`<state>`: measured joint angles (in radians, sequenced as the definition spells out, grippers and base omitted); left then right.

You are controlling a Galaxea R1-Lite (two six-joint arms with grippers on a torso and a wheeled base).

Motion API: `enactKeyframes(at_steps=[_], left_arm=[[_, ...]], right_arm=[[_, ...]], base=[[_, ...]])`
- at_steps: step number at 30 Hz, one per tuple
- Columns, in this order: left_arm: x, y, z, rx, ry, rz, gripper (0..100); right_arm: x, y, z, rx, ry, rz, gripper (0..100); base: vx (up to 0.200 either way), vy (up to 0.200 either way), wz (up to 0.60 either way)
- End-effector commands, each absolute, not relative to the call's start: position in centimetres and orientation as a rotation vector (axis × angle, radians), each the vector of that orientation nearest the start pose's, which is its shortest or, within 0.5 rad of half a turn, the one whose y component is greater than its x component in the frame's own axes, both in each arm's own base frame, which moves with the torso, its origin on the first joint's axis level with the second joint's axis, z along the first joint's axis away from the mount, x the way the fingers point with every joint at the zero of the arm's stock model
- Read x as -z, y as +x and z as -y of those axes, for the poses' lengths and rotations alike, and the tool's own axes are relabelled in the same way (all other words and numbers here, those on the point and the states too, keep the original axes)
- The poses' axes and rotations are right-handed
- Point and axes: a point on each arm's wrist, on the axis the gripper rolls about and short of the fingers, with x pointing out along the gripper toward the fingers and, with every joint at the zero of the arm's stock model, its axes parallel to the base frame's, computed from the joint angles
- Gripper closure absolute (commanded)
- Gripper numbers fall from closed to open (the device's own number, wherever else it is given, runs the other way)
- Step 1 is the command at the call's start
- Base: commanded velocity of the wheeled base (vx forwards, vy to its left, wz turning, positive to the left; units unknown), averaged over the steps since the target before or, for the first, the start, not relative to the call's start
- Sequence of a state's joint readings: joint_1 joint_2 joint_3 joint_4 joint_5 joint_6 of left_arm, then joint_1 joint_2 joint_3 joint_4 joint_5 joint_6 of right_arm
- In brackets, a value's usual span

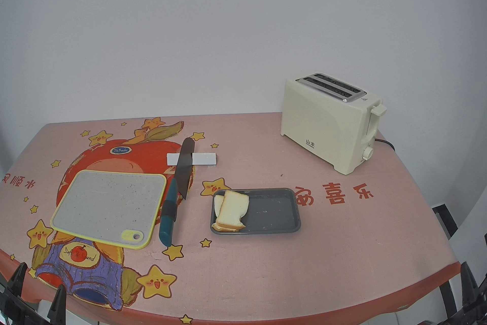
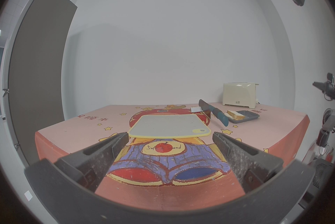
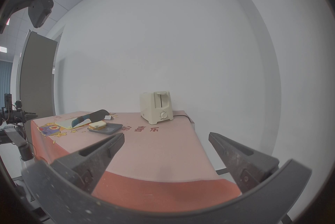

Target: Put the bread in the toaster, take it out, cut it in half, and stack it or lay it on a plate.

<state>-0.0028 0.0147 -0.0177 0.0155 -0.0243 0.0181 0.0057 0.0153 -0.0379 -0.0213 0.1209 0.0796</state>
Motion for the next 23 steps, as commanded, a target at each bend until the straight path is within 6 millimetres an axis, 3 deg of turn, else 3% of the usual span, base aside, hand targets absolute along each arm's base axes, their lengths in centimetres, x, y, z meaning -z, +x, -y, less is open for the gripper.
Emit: enactKeyframes(at_steps=[1, 23], left_arm=[[-7.55, -2.22, 0.05, 0.028, 0.018, -0.023, 0], [-7.55, -2.22, 0.05, 0.028, 0.018, -0.023, 0]], right_arm=[[-8.13, -2.71, -0.14, -0.077, -0.025, -0.030, 0], [-7.52, -2.32, -0.15, -0.078, -0.050, -0.009, 0]], base=[[0.000, 0.000, 0.00], [0.000, 0.000, 0.00]])
